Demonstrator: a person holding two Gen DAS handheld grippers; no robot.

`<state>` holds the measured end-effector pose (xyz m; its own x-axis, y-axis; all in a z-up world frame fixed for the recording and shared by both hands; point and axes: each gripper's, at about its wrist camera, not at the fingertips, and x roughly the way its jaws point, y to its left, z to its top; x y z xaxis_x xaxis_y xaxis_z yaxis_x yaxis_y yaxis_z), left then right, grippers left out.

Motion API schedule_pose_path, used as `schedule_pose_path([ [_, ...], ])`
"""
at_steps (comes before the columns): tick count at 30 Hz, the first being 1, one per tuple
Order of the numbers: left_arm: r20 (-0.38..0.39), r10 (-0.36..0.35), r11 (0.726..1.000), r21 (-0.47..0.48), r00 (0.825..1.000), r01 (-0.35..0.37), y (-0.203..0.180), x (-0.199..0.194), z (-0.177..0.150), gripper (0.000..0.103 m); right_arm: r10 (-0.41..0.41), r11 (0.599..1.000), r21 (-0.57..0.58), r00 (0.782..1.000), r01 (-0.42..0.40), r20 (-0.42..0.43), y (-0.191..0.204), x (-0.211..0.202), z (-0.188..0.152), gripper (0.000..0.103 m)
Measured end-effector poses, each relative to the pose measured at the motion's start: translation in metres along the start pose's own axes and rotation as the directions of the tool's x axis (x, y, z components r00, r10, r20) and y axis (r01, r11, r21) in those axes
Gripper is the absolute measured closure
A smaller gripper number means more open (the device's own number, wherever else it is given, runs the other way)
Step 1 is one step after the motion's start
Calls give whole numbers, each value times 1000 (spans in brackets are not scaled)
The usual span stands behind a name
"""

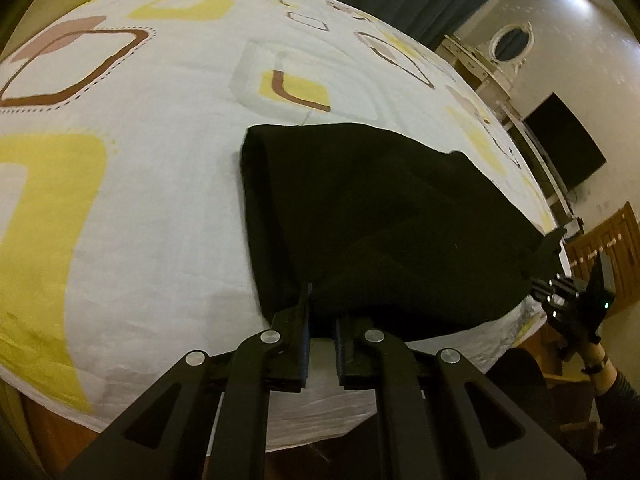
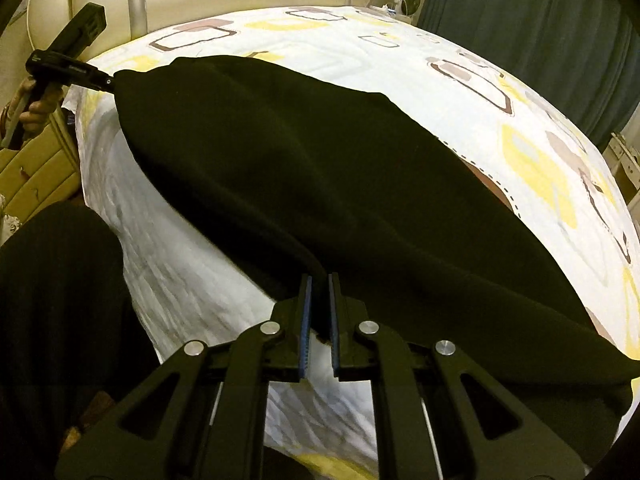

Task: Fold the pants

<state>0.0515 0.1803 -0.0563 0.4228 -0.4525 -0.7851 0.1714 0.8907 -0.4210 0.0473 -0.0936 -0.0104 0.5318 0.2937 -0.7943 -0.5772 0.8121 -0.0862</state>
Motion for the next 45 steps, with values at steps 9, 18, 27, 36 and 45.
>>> schedule_pose_path([
  [9, 28, 72, 985, -160, 997, -67, 34, -15, -7, 93, 42, 997, 62, 999, -42, 3, -3, -6, -4, 79],
  [18, 125, 145, 987, -86, 981, -135, -30, -41, 0, 36, 87, 819, 544, 977, -183, 197, -109, -77, -50, 58],
  [27, 101, 107, 993, -58, 989, -102, -100, 6, 24, 27, -263, 247, 960, 945, -131, 196, -317, -174, -190, 56],
  [36, 43, 135, 990, -35, 990, -134, -126, 47, 19, 27, -265, 100, 994, 962, -39, 64, -456, -172, -263, 56],
  [45, 17, 186, 982, -38, 982, -185, -138, 69, 19, 24, -68, 279, 959, 994, -59, 81, -470, -120, -271, 71],
])
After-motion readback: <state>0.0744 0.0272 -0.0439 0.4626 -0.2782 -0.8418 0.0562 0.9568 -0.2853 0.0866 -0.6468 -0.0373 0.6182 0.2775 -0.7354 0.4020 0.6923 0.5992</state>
